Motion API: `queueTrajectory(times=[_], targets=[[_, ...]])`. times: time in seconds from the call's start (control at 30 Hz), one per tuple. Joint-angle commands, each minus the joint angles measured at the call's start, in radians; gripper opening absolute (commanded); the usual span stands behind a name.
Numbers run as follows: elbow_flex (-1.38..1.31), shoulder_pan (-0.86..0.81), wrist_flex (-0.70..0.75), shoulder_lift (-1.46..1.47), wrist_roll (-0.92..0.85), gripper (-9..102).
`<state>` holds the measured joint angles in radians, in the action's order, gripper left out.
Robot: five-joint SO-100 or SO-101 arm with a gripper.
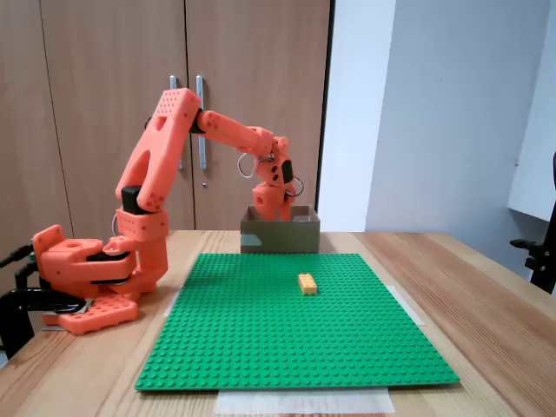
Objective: Pick the red lego block and put it in the box.
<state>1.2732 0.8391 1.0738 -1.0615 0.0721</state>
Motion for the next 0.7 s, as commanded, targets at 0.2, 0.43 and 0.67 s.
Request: queueTrajectory(times=[0.2, 0.43, 0.67], targets=[[0.009, -0.003, -0.009, -0.074, 0.015, 15], [0.098, -0.014, -0.084, -0.232, 0.025, 12], [0.225, -0.026, -0.143, -0.402, -0.006, 9]])
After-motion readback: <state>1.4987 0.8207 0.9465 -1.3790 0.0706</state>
